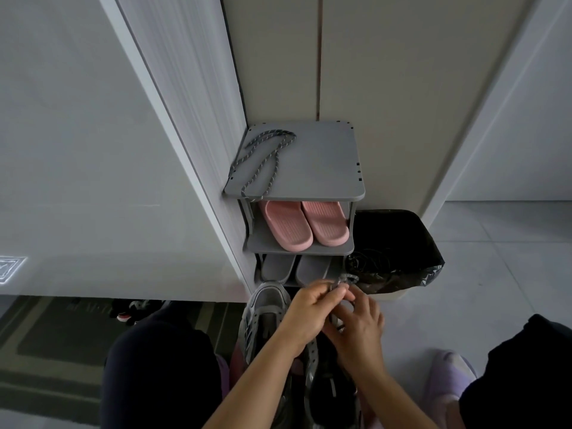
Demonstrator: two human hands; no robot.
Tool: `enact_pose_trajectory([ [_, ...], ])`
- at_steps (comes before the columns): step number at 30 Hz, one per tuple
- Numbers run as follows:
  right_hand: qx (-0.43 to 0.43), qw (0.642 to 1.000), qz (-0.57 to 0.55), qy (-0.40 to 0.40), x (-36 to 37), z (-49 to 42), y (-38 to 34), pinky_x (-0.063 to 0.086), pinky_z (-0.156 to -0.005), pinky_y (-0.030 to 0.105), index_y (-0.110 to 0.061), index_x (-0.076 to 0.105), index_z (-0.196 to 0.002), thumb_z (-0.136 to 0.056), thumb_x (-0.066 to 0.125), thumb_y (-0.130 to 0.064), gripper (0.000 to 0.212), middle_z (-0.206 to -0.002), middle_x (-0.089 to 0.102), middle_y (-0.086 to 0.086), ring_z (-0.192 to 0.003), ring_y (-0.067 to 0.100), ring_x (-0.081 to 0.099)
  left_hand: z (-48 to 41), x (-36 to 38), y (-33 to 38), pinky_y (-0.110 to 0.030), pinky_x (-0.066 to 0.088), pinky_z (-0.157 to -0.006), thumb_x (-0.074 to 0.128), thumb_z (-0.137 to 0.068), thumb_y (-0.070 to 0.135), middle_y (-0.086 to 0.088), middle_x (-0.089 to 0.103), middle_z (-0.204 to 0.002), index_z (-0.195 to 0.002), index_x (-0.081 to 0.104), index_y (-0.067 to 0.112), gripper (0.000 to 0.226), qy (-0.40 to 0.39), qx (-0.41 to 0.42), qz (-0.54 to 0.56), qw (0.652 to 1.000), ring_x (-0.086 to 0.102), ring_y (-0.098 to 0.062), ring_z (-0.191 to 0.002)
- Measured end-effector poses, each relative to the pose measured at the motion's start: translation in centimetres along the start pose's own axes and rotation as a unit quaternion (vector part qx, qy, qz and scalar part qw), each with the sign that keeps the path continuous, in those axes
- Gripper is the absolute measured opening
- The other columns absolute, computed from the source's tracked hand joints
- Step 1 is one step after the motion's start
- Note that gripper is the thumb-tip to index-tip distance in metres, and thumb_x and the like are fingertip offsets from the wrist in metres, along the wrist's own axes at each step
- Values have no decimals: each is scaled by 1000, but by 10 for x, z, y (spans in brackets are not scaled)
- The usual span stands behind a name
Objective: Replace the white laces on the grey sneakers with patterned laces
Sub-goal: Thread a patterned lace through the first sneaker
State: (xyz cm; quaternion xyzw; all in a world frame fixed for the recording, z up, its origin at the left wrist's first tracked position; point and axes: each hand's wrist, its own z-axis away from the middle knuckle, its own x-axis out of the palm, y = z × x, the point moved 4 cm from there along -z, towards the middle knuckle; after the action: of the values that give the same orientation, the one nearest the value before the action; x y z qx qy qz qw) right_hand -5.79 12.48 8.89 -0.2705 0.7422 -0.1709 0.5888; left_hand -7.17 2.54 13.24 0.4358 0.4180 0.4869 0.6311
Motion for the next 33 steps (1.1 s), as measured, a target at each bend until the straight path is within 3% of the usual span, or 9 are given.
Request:
enact_pose_trajectory([
  [4, 26, 982, -150, -114, 3, -6, 1, 48, -68, 23, -24, 67, -74, -86, 61, -20, 14, -86, 59, -7, -78, 3, 59, 8, -6, -21, -10, 39, -97, 55, -92, 22, 19, 44, -134, -125, 52, 33, 35, -27, -21, 14, 999, 45, 14, -114],
  [7, 79, 965, -213, -131, 2, -4, 4, 41, -62, 13, -36, 49, -54, -86, 62, -12, 42, -72, 51, -8, -70, 2, 55, 17, -3, -44, -11, 33, -96, 65, -85, 29, 20, 39, -128, -145, 19, 30, 76, -42, -78, 32, 996, 39, 8, -116],
  [10, 123, 944, -281, -126, 4, -3, 8, 48, -67, 19, -27, 62, -63, -86, 63, -12, 28, -77, 60, -2, -74, 6, 59, 14, -2, -60, -13, 35, -95, 74, -73, 33, 20, 40, -125, -148, 8, 27, 99, -23, -116, 63, 991, 43, 8, -112],
  [14, 178, 911, -352, -119, 0, -5, 22, 49, -64, 16, -14, 69, -75, -87, 61, -12, 14, -79, 67, 12, -67, 7, 61, 11, 12, -72, -6, 45, -76, 75, -76, 10, 22, 54, -109, -116, 37, 35, 61, -44, -102, 31, 993, 57, 9, -100],
  [19, 202, 894, -381, -125, -4, -3, 29, 48, -62, 16, -17, 70, -74, -88, 58, -12, 19, -74, 68, 8, -62, 8, 58, 10, 26, -78, -25, 41, -104, 81, -60, 32, 8, 39, -141, -135, 36, 31, 87, -21, -77, -19, 997, 44, -1, -125],
  [21, 162, 900, -383, -129, -9, -5, 12, 46, -60, 14, -20, 69, -70, -89, 57, -9, 24, -67, 63, 1, -58, 4, 55, 8, 27, -81, -19, 45, -97, 80, -65, 22, -2, 48, -133, -126, 40, 28, 73, -16, -77, -17, 997, 52, 1, -115],
  [24, 88, 903, -402, -125, -24, -19, -21, 44, -60, 12, -18, 69, -68, -87, 58, -10, 24, -62, 56, -5, -59, 3, 55, 5, 28, -92, -4, 38, -89, 70, -75, 6, 5, 51, -123, -127, 36, 24, 65, 6, -52, -42, 998, 49, 14, -109],
  [28, 76, 879, -458, -105, -41, -31, -35, 47, -63, 16, -21, 71, -70, -84, 59, -20, 19, -65, 56, -2, -61, 3, 55, 7, 23, -95, -24, 30, -112, 73, -65, 32, 4, 38, -142, -144, 25, 17, 93, 38, -58, -48, 996, 36, -3, -131],
  [33, 104, 877, -445, -150, -39, -34, -34, 47, -60, 14, -19, 73, -78, -85, 58, -20, 16, -72, 57, 5, -58, 2, 54, 9, 16, -87, -12, 31, -101, 73, -75, 20, 7, 37, -135, -137, 37, 15, 72, 91, -70, -61, 991, 37, -1, -123],
])
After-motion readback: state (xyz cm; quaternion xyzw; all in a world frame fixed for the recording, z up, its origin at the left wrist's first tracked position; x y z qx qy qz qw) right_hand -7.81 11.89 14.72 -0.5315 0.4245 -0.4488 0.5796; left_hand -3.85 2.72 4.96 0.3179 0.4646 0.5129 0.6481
